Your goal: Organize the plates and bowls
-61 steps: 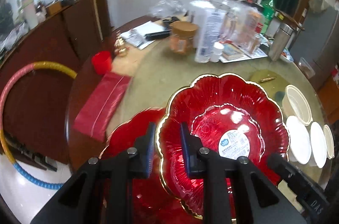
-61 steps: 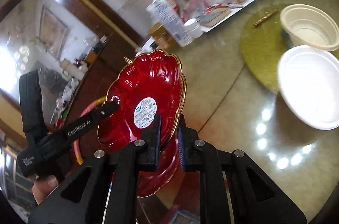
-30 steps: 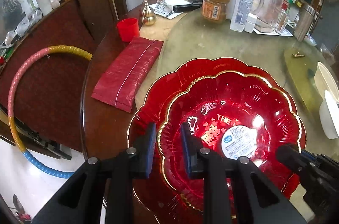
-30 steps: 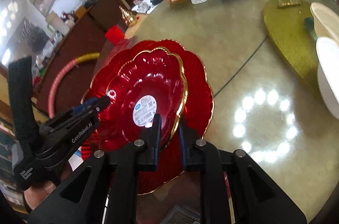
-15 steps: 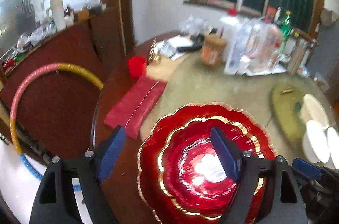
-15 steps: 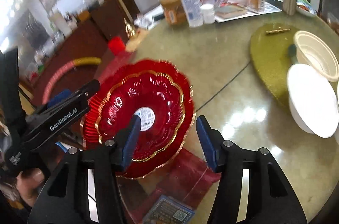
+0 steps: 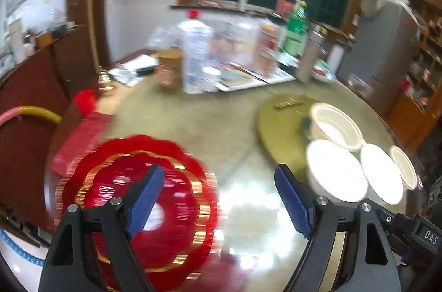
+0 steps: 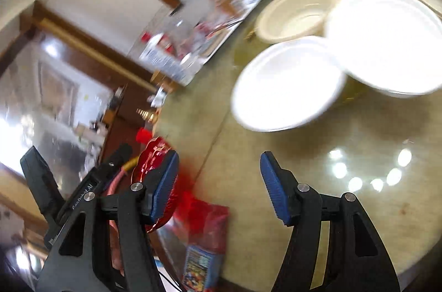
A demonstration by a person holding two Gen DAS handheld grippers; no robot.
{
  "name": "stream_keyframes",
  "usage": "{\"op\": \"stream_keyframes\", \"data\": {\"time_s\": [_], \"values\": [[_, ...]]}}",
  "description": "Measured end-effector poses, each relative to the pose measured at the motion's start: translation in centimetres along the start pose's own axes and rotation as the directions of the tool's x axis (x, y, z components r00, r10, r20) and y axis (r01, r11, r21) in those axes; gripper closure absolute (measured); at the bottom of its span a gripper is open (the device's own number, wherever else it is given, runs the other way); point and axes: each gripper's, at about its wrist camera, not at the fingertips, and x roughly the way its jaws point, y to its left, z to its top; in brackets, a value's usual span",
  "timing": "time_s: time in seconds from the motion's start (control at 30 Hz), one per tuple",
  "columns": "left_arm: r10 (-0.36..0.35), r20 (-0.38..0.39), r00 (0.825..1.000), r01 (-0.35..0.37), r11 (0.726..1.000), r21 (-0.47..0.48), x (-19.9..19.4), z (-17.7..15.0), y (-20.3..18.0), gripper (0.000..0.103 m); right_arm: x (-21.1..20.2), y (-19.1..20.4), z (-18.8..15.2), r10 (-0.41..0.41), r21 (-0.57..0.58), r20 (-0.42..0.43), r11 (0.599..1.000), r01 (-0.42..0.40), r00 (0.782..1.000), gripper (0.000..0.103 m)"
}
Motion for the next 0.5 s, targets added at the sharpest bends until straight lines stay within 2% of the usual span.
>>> {"op": "stream_keyframes", "data": {"time_s": [0.17,0.33,0.5], "values": [[-0.05,-0.081,0.995,0.054,0.997,0.048,3.4,0.5,-4.5,0.021,-1.7,-3.6,1.3,-0.009,0.111,0.04,0.994,0.005,0.999,0.041],[-0.051,-0.115,0.992,0.059,0.996,0.069,6.0,0.7,-7.1,0.021,-1.5,-5.8,2.8,-0.012,0.188,0.042,0.982,0.004,0.999,0.041],[-0.038,-0.15,0.988,0.054,0.994,0.1,8.0,0.4,-8.7,0.021,-0.5,-6.6,4.4,-0.057,0.21,0.042,0.977,0.047,0.998,0.041]]}}
